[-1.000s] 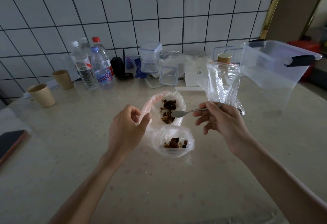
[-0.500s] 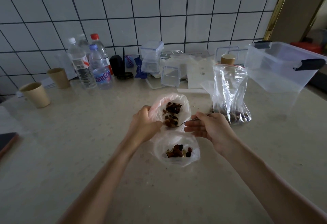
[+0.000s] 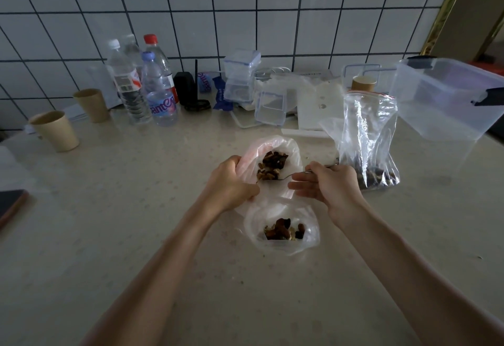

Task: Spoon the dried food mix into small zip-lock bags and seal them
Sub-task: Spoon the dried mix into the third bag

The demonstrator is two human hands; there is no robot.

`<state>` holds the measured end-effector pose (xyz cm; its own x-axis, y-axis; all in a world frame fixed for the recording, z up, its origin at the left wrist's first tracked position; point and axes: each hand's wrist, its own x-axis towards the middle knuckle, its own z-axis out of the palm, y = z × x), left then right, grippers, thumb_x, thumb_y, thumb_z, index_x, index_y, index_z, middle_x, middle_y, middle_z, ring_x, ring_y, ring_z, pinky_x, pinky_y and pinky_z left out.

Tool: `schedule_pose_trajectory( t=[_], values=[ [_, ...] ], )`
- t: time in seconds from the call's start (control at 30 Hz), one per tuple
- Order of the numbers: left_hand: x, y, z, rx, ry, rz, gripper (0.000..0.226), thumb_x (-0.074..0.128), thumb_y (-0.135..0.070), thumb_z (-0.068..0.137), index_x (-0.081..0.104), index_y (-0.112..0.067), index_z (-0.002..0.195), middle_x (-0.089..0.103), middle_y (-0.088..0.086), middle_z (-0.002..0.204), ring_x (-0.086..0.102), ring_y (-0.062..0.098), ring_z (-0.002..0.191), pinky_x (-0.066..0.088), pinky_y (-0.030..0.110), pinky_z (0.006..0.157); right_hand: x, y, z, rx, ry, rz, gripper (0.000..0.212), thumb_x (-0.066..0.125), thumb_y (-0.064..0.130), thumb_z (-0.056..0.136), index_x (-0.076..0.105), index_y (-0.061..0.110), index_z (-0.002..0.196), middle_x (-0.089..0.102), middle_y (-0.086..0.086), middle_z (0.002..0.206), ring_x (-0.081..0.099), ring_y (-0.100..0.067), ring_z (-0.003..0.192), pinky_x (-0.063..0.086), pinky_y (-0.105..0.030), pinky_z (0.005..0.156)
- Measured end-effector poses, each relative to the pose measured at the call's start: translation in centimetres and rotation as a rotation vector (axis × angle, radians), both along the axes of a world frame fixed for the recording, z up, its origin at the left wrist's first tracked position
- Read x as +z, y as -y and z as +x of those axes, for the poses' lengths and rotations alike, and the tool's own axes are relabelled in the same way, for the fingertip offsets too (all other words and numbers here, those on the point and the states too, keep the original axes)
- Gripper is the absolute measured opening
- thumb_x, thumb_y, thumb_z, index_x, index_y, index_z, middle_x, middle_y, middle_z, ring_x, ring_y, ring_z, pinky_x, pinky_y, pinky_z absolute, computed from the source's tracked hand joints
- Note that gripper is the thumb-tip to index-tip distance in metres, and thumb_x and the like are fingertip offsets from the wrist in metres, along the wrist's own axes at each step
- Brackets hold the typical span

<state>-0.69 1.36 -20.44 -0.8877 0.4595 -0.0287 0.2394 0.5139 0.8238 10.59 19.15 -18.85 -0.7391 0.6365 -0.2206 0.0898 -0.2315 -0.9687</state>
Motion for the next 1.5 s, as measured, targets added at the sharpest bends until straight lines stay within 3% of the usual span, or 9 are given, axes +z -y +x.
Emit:
schedule_pose_trajectory(
  t=[0.5,0.6,0.8,1.07,1.23,1.5],
  values=[
    [0.4,0.0,0.0,-0.034,0.035,-0.011,0.077,0.096,-0.026,0.066,0.055,-0.028,0.131,0.065,-0.007,0.112,0.065,0.015,0.099,0.060,0.033,0.075,0.9,0.5,0.2,0.115,-0.024,-0.060,0.027,0.057,0.017,0.106,0.065,-0.008,0.102,0.078,-0.024,0.087,0.078,-0.038,0.078,0.062,-0.033,0.056],
    [0.6,0.0,0.2,-0.039,0.036,0.010,0.075,0.095,-0.023,0.066,0.056,-0.028,0.130,0.065,-0.006,0.113,0.066,0.017,0.100,0.062,0.039,0.081,0.8,1.0,0.1,0.153,-0.028,-0.070,0.028,0.060,0.019,0.105,0.068,-0.007,0.100,0.078,-0.023,0.088,0.079,-0.037,0.081,0.061,-0.030,0.057],
    [0.8,0.9,0.3,-0.004,0.102,0.194,0.071,0.089,-0.005,0.062,0.062,-0.025,0.125,0.072,-0.002,0.107,0.074,0.016,0.087,0.065,0.031,0.066,0.6,1.6,-0.6,0.049,-0.028,-0.136,0.027,0.060,0.015,0.105,0.067,-0.010,0.097,0.078,-0.024,0.085,0.079,-0.035,0.078,0.063,-0.031,0.057],
    [1.4,1.0,0.1,0.001,0.234,0.246,0.064,0.087,-0.008,0.065,0.065,-0.028,0.121,0.073,-0.001,0.107,0.075,0.020,0.090,0.063,0.031,0.066,0.1,0.9,-0.7,-0.081,-0.047,0.124,0.033,0.058,0.017,0.105,0.072,0.000,0.080,0.078,-0.016,0.075,0.078,-0.034,0.070,0.063,-0.044,0.072],
    [1.5,1.0,0.4,-0.007,0.260,0.247,0.060,0.087,-0.010,0.068,0.067,-0.027,0.121,0.073,0.001,0.110,0.074,0.023,0.096,0.065,0.037,0.077,-0.5,1.1,-0.9,-0.048,-0.032,0.293,0.023,0.055,0.013,0.106,0.071,0.002,0.093,0.079,-0.009,0.075,0.078,-0.028,0.067,0.064,-0.041,0.063],
    [1.3,1.2,0.5,-0.026,0.275,0.232,0.047,0.084,-0.011,0.072,0.070,-0.027,0.115,0.075,0.004,0.108,0.074,0.025,0.097,0.063,0.043,0.088,-0.6,1.2,-1.2,-0.032,-0.032,0.123,0.016,0.056,0.013,0.105,0.070,0.004,0.104,0.080,-0.007,0.082,0.079,-0.026,0.072,0.058,-0.032,0.048]
  ],
)
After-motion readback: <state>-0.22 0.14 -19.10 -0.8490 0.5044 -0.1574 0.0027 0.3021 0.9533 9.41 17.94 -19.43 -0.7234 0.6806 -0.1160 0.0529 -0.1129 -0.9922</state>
